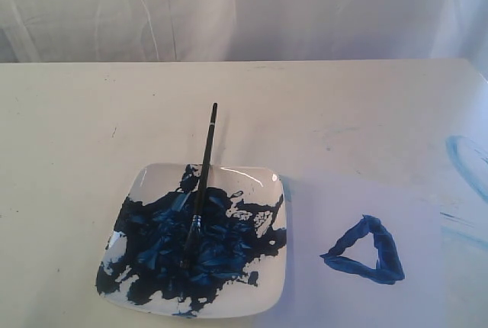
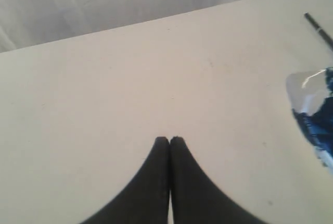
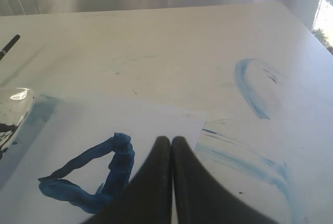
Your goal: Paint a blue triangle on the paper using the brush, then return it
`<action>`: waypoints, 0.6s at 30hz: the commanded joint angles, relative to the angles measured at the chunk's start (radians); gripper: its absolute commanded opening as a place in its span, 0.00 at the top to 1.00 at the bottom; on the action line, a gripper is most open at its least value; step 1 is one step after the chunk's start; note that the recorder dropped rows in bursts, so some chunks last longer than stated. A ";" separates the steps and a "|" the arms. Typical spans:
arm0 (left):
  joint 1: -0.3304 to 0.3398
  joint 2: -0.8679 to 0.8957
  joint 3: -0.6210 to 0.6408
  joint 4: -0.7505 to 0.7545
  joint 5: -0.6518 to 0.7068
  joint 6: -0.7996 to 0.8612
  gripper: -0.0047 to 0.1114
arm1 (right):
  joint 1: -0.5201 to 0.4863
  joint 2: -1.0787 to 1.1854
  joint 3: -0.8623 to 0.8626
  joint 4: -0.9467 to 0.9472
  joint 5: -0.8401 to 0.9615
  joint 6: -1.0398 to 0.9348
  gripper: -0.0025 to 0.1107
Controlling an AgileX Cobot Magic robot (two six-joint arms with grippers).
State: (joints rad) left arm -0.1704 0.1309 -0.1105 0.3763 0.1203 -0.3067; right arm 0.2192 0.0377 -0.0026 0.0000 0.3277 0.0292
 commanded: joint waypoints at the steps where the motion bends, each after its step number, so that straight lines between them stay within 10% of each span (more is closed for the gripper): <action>1: 0.079 -0.071 0.086 0.041 -0.020 -0.004 0.96 | 0.002 -0.006 0.003 -0.007 -0.014 -0.007 0.98; 18: 0.193 -0.131 0.111 -0.133 0.116 -0.046 0.96 | 0.002 -0.006 0.003 -0.007 -0.014 -0.007 0.98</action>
State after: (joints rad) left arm 0.0215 0.0040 -0.0058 0.2666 0.2356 -0.3427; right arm 0.2192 0.0377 -0.0026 0.0000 0.3277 0.0292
